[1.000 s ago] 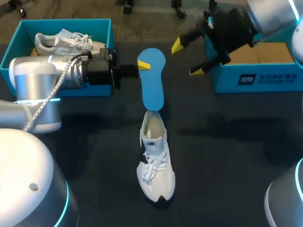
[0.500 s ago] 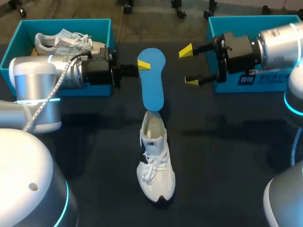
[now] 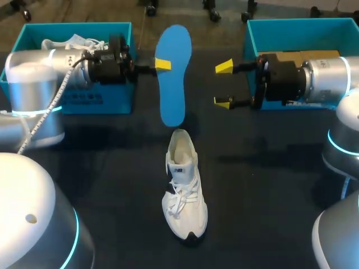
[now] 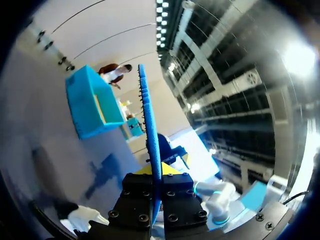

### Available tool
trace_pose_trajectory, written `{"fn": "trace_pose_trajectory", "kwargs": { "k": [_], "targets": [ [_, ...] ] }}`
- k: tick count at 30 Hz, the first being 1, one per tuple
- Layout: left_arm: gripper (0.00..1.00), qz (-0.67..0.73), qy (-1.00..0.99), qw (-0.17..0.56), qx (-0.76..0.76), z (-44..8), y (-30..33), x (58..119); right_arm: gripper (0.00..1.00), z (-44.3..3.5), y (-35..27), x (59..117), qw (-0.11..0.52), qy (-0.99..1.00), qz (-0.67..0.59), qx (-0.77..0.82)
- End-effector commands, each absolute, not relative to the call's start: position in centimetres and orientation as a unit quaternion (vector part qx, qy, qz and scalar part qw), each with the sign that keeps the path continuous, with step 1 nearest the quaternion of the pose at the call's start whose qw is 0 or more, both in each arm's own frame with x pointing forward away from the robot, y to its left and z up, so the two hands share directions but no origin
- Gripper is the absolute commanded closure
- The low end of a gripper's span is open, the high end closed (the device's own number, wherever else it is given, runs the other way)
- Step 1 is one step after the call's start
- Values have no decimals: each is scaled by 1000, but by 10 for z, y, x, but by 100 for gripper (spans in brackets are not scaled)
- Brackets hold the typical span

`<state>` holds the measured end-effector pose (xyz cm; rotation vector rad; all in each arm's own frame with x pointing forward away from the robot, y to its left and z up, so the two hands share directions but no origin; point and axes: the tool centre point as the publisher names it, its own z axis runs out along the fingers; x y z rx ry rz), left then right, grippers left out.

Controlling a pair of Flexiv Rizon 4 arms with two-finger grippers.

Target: Take the shoe out of the shoebox, open the shoe tongue, remove and reinsert the insole, then place the shoe into the shoebox

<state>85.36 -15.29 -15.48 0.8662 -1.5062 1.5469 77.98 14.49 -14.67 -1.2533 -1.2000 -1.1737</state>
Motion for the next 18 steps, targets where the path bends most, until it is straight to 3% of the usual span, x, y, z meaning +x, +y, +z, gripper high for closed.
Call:
{"fn": "trace_pose_trajectory", "kwargs": {
  "k": [1, 3, 4, 15, 18],
  "targets": [
    [100, 691, -703, 158, 55, -153, -146, 857, 0, -147, 148, 786, 503, -501, -481, -514],
    [100, 677, -731, 13, -82, -161, -146, 852, 0, -148, 147, 786, 510, -499, -481, -509],
    [100, 663, -743, -10, -95, -163, -145, 851, 0, -148, 147, 786, 513, -500, -482, -504],
    [100, 663, -743, -10, -95, -163, -145, 851, 0, -148, 147, 786, 513, -500, -482, -504],
    [100, 648, -739, -97, -159, -148, -142, 850, 0, -148, 147, 786, 513, -500, -482, -504]
  ]
}}
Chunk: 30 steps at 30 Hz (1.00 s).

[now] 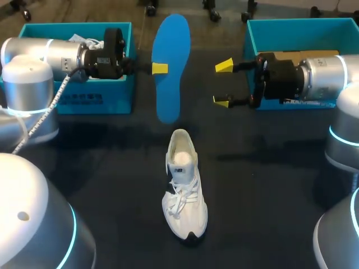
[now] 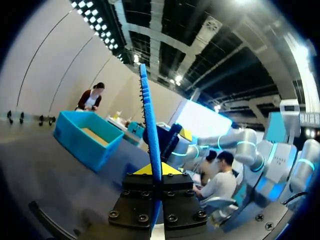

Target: Take the shoe out of the shoebox, open the shoe tongue, remove and reinsert the insole, then place the shoe into the shoebox

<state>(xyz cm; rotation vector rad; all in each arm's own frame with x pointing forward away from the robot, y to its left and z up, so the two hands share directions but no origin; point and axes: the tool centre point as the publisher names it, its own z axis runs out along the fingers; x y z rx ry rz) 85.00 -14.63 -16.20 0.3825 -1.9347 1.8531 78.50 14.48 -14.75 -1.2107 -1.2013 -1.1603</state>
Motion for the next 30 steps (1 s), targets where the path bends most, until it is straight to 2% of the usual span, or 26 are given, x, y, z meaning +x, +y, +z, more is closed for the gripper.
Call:
{"fn": "trace_pose_trajectory", "kwargs": {
  "k": [1, 3, 7, 8, 10, 21, 24, 27, 28, 29, 30],
  "targets": [
    [100, 644, -731, -130, -183, -143, -139, 848, 0, -148, 147, 786, 513, -500, -482, -504],
    [100, 639, -728, -150, -197, -140, -137, 846, 0, -148, 147, 786, 513, -500, -482, -504],
    [100, 652, -666, -238, -273, -134, -129, 835, 0, -148, 147, 786, 513, -500, -482, -504],
    [100, 647, -647, -276, -295, -134, -129, 834, 0, -148, 147, 786, 513, -500, -482, -504],
    [100, 580, -586, -417, -382, -139, -128, 828, 0, -148, 147, 786, 513, -500, -482, -504],
    [100, 573, -584, -421, -392, -139, -129, 828, 0, -148, 147, 786, 513, -500, -482, -504],
    [100, 537, -546, -465, -444, -134, -129, 830, 0, -148, 147, 786, 513, -500, -482, -504],
    [100, 469, -479, -539, -510, -134, -129, 832, 0, -148, 147, 786, 513, -500, -482, -504],
    [100, 469, -479, -539, -510, -134, -129, 832, 0, -148, 147, 786, 513, -500, -482, -504],
    [100, 408, -426, -596, -545, -144, -131, 827, 0, -148, 147, 786, 513, -500, -482, -504],
    [100, 379, -356, -621, -587, -159, -129, 822, 0, -148, 147, 786, 513, -500, -482, -504]
  ]
}}
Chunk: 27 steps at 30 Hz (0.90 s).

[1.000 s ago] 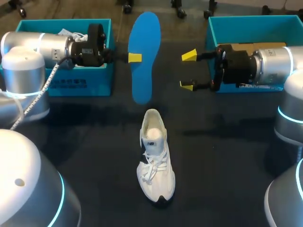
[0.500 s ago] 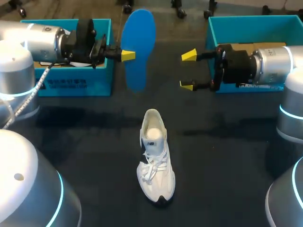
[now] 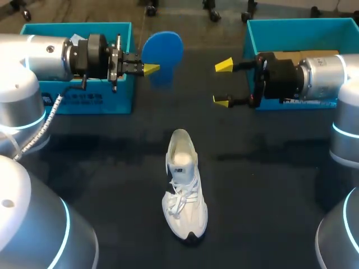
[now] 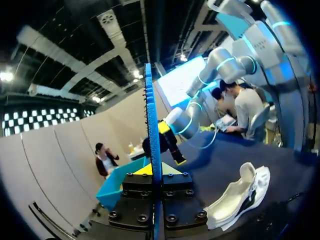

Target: Take the shoe out of the shoebox, open the shoe tongue, remove and reinsert the insole, then place the shoe into the shoebox

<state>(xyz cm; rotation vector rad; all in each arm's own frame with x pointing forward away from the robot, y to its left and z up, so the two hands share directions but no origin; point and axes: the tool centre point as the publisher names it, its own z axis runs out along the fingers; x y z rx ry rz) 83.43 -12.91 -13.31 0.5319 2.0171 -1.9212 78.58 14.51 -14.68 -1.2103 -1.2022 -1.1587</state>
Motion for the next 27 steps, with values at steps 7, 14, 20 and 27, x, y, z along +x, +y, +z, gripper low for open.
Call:
{"fn": "trace_pose_trajectory", "kwargs": {
  "k": [7, 14, 20, 27],
  "targets": [
    [100, -370, 346, 627, 592, -159, -129, 822, 0, -148, 147, 786, 513, -500, -482, -504],
    [100, -328, 292, 646, 624, -151, -127, 824, 0, -148, 147, 786, 513, -500, -482, -504],
    [100, -293, 224, 668, 647, -142, -128, 828, 0, -148, 147, 786, 513, -500, -482, -504],
    [100, -232, 173, 678, 676, -143, -129, 828, 0, -148, 147, 786, 513, -500, -482, -504]
  ]
}}
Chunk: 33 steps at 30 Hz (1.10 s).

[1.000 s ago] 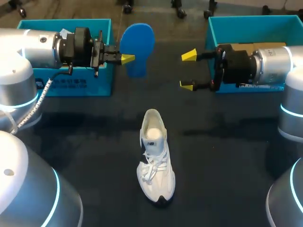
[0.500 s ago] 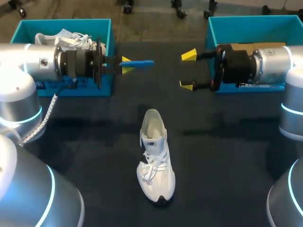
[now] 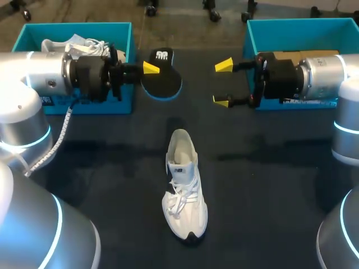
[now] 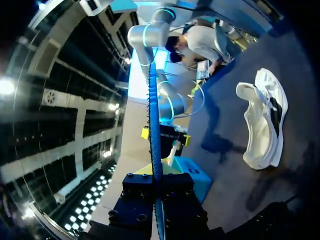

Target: Take the shoe out of the shoebox, open the shoe tongue, remove and reinsert the insole, then place the shoe into the shoebox

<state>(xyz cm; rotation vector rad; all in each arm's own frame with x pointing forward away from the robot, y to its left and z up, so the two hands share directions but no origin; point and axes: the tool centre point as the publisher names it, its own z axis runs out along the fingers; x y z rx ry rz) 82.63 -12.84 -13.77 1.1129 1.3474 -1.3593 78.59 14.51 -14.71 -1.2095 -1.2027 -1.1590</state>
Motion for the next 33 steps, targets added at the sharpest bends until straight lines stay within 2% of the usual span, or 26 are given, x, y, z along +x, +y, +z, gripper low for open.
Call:
{"fn": "trace_pose_trajectory", "kwargs": {
  "k": [1, 11, 33],
  "targets": [
    [100, -227, 171, 678, 678, -145, -130, 828, 0, -148, 147, 786, 513, -500, -482, -504],
    [100, -232, 193, 670, 678, -152, -136, 843, 0, -147, 148, 788, 514, -504, -481, -501],
    [100, -359, 331, 628, 606, -156, -149, 850, 0, -171, 180, 797, 467, -565, -497, -464]
  ]
}}
